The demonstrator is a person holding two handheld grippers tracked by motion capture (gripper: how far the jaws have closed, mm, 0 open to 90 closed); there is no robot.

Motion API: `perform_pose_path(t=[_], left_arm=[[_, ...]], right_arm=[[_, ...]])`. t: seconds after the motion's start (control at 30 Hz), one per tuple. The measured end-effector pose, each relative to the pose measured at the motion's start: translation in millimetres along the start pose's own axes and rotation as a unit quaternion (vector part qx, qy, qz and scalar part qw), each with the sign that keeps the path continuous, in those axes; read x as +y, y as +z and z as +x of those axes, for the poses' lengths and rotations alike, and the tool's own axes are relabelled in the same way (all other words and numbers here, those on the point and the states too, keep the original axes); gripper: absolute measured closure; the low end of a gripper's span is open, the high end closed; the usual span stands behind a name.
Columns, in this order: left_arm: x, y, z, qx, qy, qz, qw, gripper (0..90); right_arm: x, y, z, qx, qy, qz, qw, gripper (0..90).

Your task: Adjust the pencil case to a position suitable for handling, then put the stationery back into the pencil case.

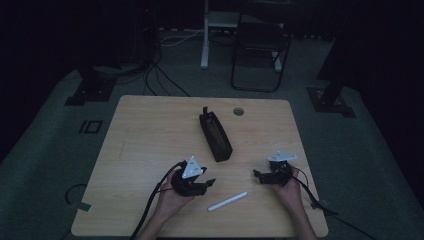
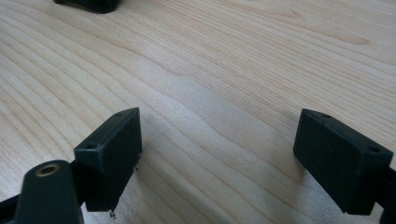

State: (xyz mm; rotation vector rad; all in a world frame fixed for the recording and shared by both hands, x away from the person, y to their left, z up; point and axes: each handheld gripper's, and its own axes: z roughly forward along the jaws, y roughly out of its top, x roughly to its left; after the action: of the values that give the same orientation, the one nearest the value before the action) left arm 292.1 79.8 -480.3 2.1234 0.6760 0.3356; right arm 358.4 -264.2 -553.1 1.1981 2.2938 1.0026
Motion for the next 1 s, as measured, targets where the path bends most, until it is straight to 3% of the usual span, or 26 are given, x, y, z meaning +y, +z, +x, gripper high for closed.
perform_pose_path(t=[0.67,1.0], left_arm=[[-3.2,13.7,-16.6,-0.024,0.014,0.008,0.9996,47.6],[-5.2,21.0,-25.2,-0.047,0.020,0.014,0.9986,46.2]], right_arm=[[0.0,0.0,0.0,0.000,0.000,0.000,1.0000,15.2],[0.0,-0.1,0.2,0.000,0.001,0.000,1.0000,15.2]])
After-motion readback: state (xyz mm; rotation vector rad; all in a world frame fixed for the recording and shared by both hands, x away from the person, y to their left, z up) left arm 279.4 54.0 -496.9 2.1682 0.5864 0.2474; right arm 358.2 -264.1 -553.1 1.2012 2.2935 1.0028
